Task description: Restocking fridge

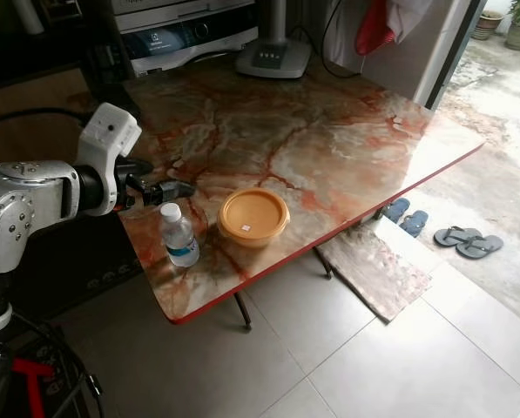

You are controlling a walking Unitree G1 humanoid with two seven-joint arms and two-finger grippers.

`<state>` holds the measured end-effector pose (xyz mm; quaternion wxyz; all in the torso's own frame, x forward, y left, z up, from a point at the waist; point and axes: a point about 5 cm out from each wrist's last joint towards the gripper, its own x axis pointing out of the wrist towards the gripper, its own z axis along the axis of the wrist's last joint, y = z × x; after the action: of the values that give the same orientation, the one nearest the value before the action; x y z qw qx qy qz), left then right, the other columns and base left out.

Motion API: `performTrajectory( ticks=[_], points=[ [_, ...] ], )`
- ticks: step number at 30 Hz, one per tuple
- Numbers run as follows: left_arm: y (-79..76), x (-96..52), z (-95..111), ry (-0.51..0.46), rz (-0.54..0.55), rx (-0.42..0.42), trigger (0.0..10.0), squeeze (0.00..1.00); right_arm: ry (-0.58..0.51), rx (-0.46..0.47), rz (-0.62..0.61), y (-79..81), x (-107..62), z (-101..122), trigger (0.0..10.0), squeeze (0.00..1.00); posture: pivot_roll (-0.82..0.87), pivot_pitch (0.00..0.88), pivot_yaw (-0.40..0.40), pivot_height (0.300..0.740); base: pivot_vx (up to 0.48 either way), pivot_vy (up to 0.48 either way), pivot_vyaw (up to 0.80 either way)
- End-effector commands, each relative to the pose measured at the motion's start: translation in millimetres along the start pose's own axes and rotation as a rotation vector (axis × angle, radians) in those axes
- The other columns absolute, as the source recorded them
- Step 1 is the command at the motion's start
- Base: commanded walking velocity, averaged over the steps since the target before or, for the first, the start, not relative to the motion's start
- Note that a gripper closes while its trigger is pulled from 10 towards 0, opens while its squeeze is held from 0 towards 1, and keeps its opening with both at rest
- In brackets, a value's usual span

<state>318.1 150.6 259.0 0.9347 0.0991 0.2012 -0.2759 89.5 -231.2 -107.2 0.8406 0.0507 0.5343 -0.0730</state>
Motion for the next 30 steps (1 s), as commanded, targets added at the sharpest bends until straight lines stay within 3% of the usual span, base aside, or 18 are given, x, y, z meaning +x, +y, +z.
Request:
performTrajectory(
  ticks=[1,6,25,26,28,29,30],
  points=[
    [1.4,-0.3,-2.0,0.032,0.001,-0.005,10.0,0.0,0.018,0.003,0.008,0.7,-0.6,-4.4,10.0,0.0,0.13,0.075,0.005,0.74,0.0,0.0,0.0],
    [3.0,0.4,-5.7,0.069,-0.012,-0.015,10.0,0.0,0.018,0.002,0.011,1.5,-0.6,-4.8,10.0,0.0,0.13,0.07,0.008,0.74,0.0,0.0,0.0],
    [-12.0,5.4,-17.0,0.152,-0.094,0.105,10.0,0.0,0.018,0.011,0.018,2.9,-0.4,-5.1,10.0,0.0,0.13,0.077,0.02,0.74,0.0,0.0,0.0],
    [-11.9,5.5,-17.1,0.152,-0.094,0.106,9.1,0.0,0.018,0.013,0.018,3.0,-0.4,-5.1,10.0,0.0,0.13,0.077,0.02,0.74,0.0,0.0,0.0],
    [-11.9,5.5,-17.1,0.152,-0.094,0.106,9.1,0.0,0.018,0.013,0.018,3.0,-0.4,-5.1,10.0,0.0,0.13,0.077,0.02,0.74,0.0,0.0,0.0],
    [-11.9,5.8,-17.3,0.153,-0.094,0.107,4.9,0.0,0.018,0.013,0.018,3.1,-0.4,-5.2,10.0,0.0,0.13,0.077,0.022,0.74,0.0,0.0,0.0],
    [-12.1,6.3,-17.3,0.149,-0.094,0.115,1.9,0.0,0.018,0.013,0.016,3.0,-0.4,-5.2,10.0,0.0,0.13,0.079,0.022,0.74,0.0,0.0,0.0]
  ],
)
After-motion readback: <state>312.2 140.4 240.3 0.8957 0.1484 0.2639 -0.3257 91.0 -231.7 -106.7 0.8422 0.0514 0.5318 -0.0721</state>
